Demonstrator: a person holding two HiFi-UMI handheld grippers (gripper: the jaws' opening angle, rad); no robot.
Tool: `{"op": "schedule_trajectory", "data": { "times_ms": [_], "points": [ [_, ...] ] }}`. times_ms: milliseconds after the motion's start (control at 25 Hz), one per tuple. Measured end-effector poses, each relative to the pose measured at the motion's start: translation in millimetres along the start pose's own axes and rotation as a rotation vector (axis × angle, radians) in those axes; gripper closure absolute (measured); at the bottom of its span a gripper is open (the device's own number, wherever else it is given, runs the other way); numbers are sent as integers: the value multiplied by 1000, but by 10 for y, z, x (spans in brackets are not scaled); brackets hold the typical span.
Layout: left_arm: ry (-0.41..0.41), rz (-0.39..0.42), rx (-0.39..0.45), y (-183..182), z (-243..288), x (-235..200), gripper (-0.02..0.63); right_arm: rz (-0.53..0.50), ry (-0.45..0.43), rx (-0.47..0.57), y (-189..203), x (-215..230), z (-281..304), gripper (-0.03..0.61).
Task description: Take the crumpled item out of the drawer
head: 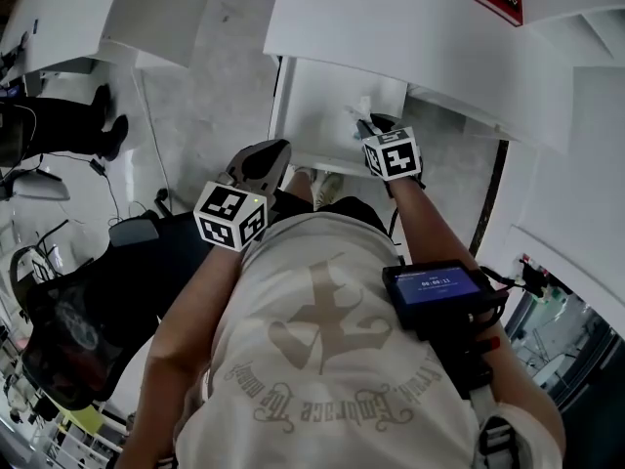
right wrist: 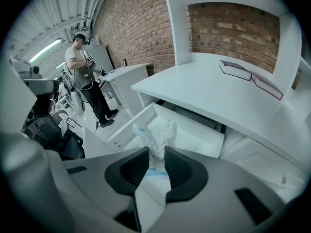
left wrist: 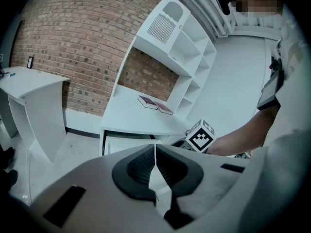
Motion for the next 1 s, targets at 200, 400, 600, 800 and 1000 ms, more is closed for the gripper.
{"op": "schedule_trajectory", "data": {
  "times_ms": [200, 400, 600, 800, 1000],
  "points": [
    [-9, 4, 19, -33, -36, -33, 586, -8, -9, 23, -65, -50, -54, 468],
    [-10, 5, 33, -52, -38, -49, 586, -2, -22, 63, -161, -79, -127, 469],
    [-10, 8, 39, -53, -26, -75, 586, 26, -45, 101, -196, -134, -177, 470],
    [0, 18, 41, -108, -2, -50, 586, 43, -62, 133, -233, -147, -284, 471],
    [7, 34, 46, -158, 25, -31, 586, 55, -82, 187, -320, -152, -416, 471]
  ]
}}
Point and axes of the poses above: the fingertips, and each gripper's own axes: z forward along the fingers, x to its right, y out of its underside, the point moved 7 cm from there along -z, backward along the fingers
